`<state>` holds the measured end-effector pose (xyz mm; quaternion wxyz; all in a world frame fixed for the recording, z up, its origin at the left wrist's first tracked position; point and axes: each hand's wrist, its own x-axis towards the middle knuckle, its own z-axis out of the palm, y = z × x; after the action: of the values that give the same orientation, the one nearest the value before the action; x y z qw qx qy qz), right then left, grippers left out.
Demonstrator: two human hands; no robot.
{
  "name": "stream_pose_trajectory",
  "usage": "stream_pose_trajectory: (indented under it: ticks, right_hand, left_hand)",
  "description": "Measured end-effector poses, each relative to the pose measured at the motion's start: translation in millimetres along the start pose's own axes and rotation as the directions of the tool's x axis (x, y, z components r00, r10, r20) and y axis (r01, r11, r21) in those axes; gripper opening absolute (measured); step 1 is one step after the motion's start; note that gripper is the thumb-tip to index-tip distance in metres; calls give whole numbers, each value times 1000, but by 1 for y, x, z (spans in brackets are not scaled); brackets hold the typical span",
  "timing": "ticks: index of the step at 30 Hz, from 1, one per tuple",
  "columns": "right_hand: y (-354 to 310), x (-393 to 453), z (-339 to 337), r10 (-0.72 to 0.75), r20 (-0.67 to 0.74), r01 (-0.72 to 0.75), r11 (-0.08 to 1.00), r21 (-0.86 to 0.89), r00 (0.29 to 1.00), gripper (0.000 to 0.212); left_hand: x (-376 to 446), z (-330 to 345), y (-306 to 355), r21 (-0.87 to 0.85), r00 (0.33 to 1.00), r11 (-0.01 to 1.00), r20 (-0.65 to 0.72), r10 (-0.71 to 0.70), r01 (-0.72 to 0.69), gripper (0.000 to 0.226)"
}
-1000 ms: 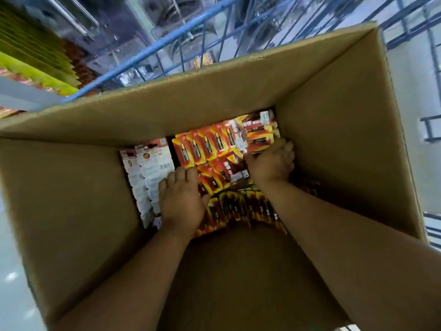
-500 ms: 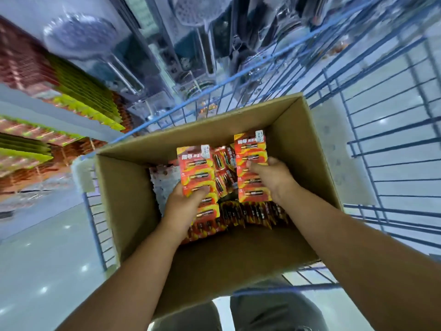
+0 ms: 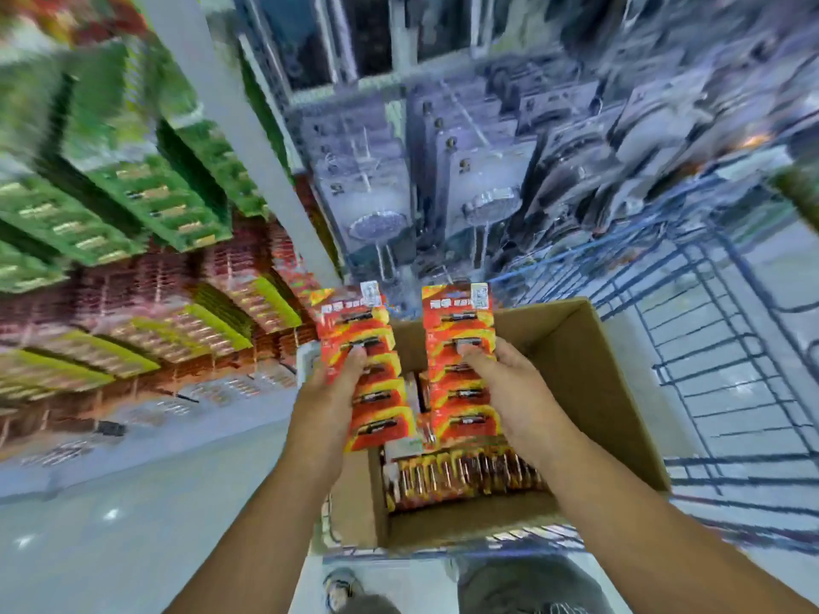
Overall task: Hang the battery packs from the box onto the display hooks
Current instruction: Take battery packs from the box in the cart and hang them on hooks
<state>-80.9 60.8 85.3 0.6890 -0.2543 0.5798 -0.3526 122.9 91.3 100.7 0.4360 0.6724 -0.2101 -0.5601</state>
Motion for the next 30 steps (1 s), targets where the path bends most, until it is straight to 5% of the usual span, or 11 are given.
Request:
stream_pose_trajectory:
  ticks: [15,30]
  right_hand:
    - [-35,-178,255,-227,199,242,969,-55,953,19]
    - [-122,-226,336,-355,430,436,894,-106,830,21]
  left_hand:
    - [-151,-257,118,-119,932,928,-134,337,-353,17]
    - [-216,-291,204,-192,836,828,-295,463,-527,19]
